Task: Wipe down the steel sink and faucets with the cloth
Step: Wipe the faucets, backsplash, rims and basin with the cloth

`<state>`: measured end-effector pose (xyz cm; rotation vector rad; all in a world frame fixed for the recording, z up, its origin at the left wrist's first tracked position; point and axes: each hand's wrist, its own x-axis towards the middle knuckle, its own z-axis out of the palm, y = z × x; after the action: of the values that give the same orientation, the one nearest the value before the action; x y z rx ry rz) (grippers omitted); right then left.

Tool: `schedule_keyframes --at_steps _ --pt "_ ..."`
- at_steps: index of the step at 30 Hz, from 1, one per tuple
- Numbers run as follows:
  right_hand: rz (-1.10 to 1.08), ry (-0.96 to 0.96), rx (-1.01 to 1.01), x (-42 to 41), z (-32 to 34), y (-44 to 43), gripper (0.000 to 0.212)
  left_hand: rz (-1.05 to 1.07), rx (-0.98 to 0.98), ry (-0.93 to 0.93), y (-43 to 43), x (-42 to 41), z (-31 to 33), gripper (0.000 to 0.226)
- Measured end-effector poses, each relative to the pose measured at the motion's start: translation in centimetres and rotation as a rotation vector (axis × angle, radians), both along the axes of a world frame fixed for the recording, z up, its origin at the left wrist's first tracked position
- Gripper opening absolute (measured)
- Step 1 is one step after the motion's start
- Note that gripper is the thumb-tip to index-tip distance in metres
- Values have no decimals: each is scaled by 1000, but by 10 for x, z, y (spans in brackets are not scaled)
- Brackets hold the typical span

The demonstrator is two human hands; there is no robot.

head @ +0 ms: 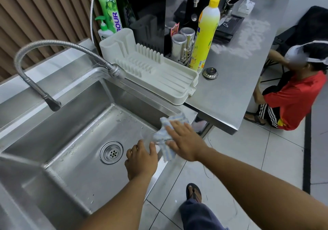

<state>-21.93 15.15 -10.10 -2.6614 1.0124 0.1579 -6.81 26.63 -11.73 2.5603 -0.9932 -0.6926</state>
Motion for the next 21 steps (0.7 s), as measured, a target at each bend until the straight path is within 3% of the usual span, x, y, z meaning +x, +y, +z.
schedule_keyframes --at_steps 5,10,13,15,21 --pt "-403 59 42 -1 -2 -36 70 -2 -11 -2 2 0 -2 62" --pt "-175 24 32 21 -4 25 88 12 -1 6 0 -1 -1 58" --pt "-18 -2 11 17 -5 47 71 -3 3 -1 1 0 -1 53" --pt "28 -23 16 8 -2 40 71 -12 -10 13 2 1 -2 54" --pt "-219 -44 78 -14 0 23 73 -62 -52 11 10 2 -4 60"
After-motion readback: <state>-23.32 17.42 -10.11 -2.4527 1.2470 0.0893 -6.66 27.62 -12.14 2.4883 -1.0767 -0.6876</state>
